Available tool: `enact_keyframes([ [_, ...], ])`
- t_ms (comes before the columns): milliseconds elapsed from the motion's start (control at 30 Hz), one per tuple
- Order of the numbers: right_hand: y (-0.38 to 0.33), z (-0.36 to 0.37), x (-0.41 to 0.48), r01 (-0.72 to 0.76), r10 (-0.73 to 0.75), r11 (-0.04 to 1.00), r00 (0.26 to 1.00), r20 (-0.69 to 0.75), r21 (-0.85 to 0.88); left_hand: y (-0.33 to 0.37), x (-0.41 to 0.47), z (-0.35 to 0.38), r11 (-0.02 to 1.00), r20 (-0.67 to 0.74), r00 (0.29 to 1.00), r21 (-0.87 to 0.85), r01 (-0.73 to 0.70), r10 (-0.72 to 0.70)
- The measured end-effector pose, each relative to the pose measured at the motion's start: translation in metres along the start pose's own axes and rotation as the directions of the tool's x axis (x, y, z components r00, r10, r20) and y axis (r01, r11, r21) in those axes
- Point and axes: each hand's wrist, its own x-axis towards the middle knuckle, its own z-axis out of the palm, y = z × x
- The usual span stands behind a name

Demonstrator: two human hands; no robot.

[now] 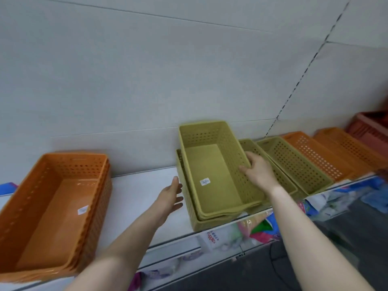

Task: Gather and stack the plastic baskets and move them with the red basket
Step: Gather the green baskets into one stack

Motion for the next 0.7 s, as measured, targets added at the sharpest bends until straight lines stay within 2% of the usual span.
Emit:
enact_keyframes([
  [167, 0.016, 0.035, 0.006, -0.097, 0.111, 0.984, 0.99, 0.091, -0.15, 0.006, 0.004, 0.014, 0.994, 0.058, 0.998, 0.105, -0.016, 0.01],
  [267, 0.03, 0.051, 0.01, -0.064, 0.092, 0.975, 0.988, 0.123, -0.213, 0.006, 0.009, 0.026, 0.984, -0.021, 0.997, 0.165, -0.065, 0.069],
  [367, 0.044, 0.047, 0.016, -0.005, 0.03, 0.984, 0.99, 0.135, -0.179, 0.008, 0.013, 0.039, 0.96, -0.118, 0.984, 0.262, -0.099, 0.134],
  [433, 0.06, 0.028, 0.028, 0.005, 0.0, 0.99, 0.999, 0.034, -0.14, 0.01, 0.018, 0.047, 0.909, -0.205, 0.962, 0.408, -0.085, 0.182],
  [533, 0.096, -0.006, 0.054, -0.09, 0.048, 0.961, 0.985, -0.164, -0.262, 0.013, 0.023, 0.057, 0.797, -0.286, 0.917, 0.602, -0.052, 0.277],
  [633, 0.132, -0.027, 0.073, -0.223, 0.171, 0.863, 0.973, -0.152, -0.453, 0.012, 0.024, 0.064, 0.746, -0.331, 0.89, 0.666, -0.014, 0.313],
  [700, 0.146, -0.029, 0.077, -0.206, 0.148, 0.814, 0.978, -0.149, -0.544, 0.011, 0.024, 0.065, 0.717, -0.346, 0.877, 0.697, 0.003, 0.333],
])
